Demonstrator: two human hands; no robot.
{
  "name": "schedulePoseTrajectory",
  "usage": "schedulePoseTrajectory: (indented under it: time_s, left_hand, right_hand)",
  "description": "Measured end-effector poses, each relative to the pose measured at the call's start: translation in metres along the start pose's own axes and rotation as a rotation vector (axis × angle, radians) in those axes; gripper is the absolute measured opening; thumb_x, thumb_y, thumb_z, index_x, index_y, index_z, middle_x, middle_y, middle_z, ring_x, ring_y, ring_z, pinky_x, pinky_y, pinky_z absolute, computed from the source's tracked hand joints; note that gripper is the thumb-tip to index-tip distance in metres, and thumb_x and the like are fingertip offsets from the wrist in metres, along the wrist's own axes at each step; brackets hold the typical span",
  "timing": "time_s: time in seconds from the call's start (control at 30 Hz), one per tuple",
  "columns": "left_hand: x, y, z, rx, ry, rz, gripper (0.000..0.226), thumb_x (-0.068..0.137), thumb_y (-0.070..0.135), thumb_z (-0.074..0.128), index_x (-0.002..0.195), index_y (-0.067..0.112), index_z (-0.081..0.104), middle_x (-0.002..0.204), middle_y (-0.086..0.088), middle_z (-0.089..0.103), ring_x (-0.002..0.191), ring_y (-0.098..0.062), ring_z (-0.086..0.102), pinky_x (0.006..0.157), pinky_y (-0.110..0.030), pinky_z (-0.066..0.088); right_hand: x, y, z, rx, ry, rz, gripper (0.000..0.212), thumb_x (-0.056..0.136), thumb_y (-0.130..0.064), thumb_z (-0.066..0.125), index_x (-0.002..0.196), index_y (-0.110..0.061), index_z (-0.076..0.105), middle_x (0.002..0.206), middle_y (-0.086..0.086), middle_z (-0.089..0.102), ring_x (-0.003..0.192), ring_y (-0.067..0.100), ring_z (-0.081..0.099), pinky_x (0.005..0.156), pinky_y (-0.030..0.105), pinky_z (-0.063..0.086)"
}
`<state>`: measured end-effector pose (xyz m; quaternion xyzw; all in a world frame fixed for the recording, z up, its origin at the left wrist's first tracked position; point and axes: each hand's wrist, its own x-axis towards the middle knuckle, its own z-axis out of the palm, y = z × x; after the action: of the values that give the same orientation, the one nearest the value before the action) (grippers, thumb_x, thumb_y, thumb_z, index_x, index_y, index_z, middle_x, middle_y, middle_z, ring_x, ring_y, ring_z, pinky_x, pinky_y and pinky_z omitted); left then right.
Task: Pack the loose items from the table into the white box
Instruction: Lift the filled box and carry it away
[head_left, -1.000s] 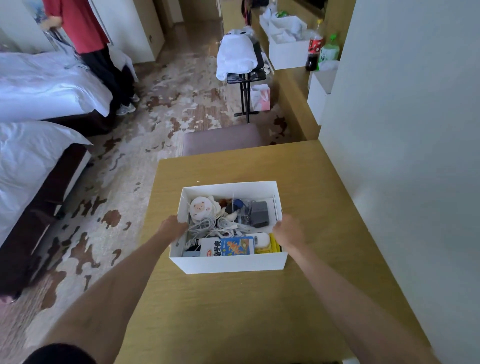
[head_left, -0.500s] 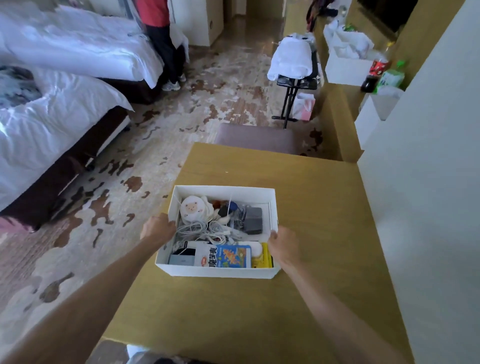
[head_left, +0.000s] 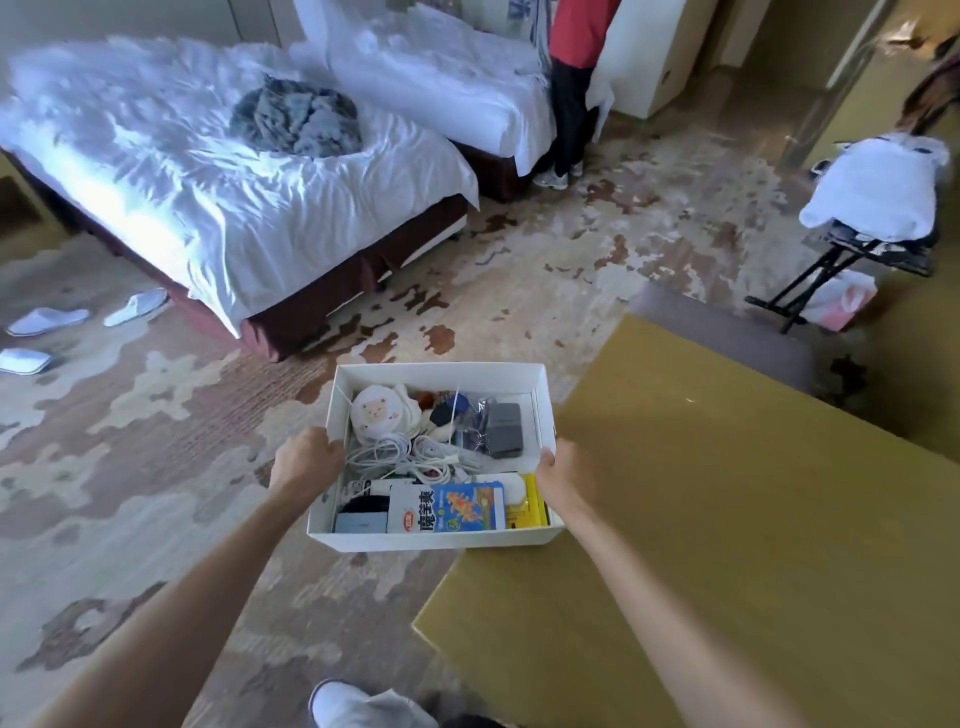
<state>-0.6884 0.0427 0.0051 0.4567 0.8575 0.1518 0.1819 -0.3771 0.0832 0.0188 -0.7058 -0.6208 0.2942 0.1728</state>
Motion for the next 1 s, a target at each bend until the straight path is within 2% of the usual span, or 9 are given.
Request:
schedulePoseTrajectory:
  time_s: [0.17, 0.23, 0.3, 0.4, 0.53, 0.63, 0.73, 0.9, 1.0]
  left_hand:
    - [0.050, -0.103, -0.055, -0.030, 0.018, -0.104, 0.029, 0.088, 0.018, 0.049, 0.062, 0.006, 0.046, 0.057, -0.009, 0.053, 0.055, -0.027, 0.056, 0.052, -0.030, 0.046]
    - [0.063, -0.146, -0.076, -0.044, 0.023, -0.157, 0.028, 0.088, 0.017, 0.048, 0.062, 0.006, 0.047, 0.058, -0.010, 0.054, 0.057, -0.029, 0.058, 0.055, -0.031, 0.048]
    - [0.071, -0.189, -0.093, -0.073, 0.042, -0.217, 0.029, 0.088, 0.016, 0.048, 0.060, 0.007, 0.046, 0.056, -0.008, 0.053, 0.052, -0.027, 0.056, 0.049, -0.029, 0.046]
    - [0.079, -0.248, -0.116, -0.093, 0.080, -0.329, 0.028, 0.087, 0.017, 0.049, 0.061, 0.007, 0.049, 0.053, -0.005, 0.052, 0.047, -0.019, 0.052, 0.042, -0.023, 0.037]
    - [0.083, -0.321, -0.148, -0.098, 0.132, -0.526, 0.026, 0.087, 0.020, 0.048, 0.068, 0.002, 0.054, 0.062, -0.012, 0.058, 0.058, -0.029, 0.058, 0.053, -0.030, 0.046]
    - [0.081, -0.375, -0.169, -0.094, 0.186, -0.686, 0.025, 0.086, 0.018, 0.049, 0.069, -0.001, 0.054, 0.065, -0.015, 0.056, 0.061, -0.030, 0.055, 0.059, -0.031, 0.043]
    - [0.079, -0.425, -0.189, -0.109, 0.264, -0.840, 0.025, 0.085, 0.018, 0.049, 0.074, -0.003, 0.058, 0.067, -0.015, 0.055, 0.062, -0.031, 0.054, 0.061, -0.032, 0.043]
    - [0.052, -0.493, -0.219, -0.173, 0.428, -1.109, 0.032, 0.087, 0.022, 0.048, 0.066, 0.000, 0.056, 0.061, -0.015, 0.059, 0.056, -0.031, 0.057, 0.057, -0.034, 0.047]
    - [0.025, -0.525, -0.224, -0.246, 0.519, -1.262, 0.039, 0.089, 0.024, 0.046, 0.060, 0.000, 0.055, 0.058, -0.017, 0.061, 0.056, -0.034, 0.060, 0.061, -0.041, 0.054]
  right_hand:
    - [0.017, -0.104, 0.087, -0.069, -0.057, -0.117, 0.025, 0.098, -0.017, 0.044, 0.073, -0.017, 0.045, 0.066, -0.006, 0.047, 0.068, 0.022, 0.053, 0.050, 0.022, 0.026]
    - [0.023, -0.147, 0.122, -0.094, -0.109, -0.147, 0.021, 0.097, -0.018, 0.045, 0.080, -0.010, 0.055, 0.082, 0.011, 0.063, 0.085, 0.035, 0.062, 0.061, 0.030, 0.042]
    - [0.026, -0.186, 0.157, -0.118, -0.154, -0.178, 0.023, 0.097, -0.019, 0.045, 0.094, -0.002, 0.061, 0.095, 0.019, 0.067, 0.090, 0.036, 0.063, 0.075, 0.037, 0.050]
    - [0.029, -0.240, 0.211, -0.137, -0.228, -0.259, 0.023, 0.098, -0.020, 0.045, 0.090, -0.004, 0.060, 0.084, 0.010, 0.063, 0.081, 0.027, 0.063, 0.069, 0.032, 0.049]
    - [0.035, -0.316, 0.290, -0.174, -0.365, -0.371, 0.024, 0.097, -0.021, 0.044, 0.093, -0.004, 0.060, 0.088, 0.014, 0.063, 0.085, 0.032, 0.062, 0.070, 0.034, 0.048]
    - [0.035, -0.380, 0.356, -0.206, -0.492, -0.491, 0.024, 0.096, -0.021, 0.043, 0.092, -0.004, 0.059, 0.085, 0.015, 0.060, 0.088, 0.037, 0.062, 0.073, 0.042, 0.049]
    - [0.032, -0.444, 0.425, -0.259, -0.598, -0.632, 0.023, 0.096, -0.021, 0.043, 0.091, -0.004, 0.057, 0.093, 0.021, 0.064, 0.090, 0.038, 0.061, 0.069, 0.038, 0.044]
    - [-0.003, -0.550, 0.516, -0.351, -0.786, -0.917, 0.024, 0.097, -0.020, 0.044, 0.092, -0.002, 0.059, 0.095, 0.023, 0.066, 0.090, 0.036, 0.062, 0.063, 0.031, 0.032]
    - [-0.043, -0.597, 0.555, -0.378, -0.910, -1.048, 0.019, 0.096, -0.018, 0.042, 0.083, -0.008, 0.053, 0.091, 0.021, 0.066, 0.085, 0.034, 0.062, 0.061, 0.032, 0.035]
